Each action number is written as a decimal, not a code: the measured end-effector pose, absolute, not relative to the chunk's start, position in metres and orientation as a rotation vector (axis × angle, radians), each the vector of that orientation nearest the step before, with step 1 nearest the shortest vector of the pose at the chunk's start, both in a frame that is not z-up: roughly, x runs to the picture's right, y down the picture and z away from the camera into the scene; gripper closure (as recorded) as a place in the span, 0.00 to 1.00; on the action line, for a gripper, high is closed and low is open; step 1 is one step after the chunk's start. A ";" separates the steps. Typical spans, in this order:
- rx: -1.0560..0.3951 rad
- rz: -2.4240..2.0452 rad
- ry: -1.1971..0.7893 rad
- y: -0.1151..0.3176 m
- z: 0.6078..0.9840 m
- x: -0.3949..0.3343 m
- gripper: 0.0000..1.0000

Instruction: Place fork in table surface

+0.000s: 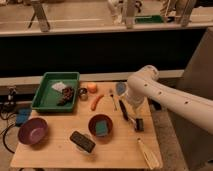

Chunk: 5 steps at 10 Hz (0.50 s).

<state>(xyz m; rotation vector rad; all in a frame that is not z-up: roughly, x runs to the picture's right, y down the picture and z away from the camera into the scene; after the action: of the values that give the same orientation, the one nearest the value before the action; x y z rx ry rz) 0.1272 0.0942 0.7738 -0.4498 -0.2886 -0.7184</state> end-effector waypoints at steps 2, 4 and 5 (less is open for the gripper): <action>-0.398 -0.800 -0.279 0.080 0.786 0.125 0.20; -0.358 -0.860 -0.285 0.059 0.801 0.119 0.20; -0.342 -0.916 -0.295 0.050 0.808 0.119 0.20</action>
<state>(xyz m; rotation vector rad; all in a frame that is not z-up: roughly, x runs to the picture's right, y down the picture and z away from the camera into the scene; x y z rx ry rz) 0.1188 0.0501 0.8078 -0.3417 -0.2949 -0.9159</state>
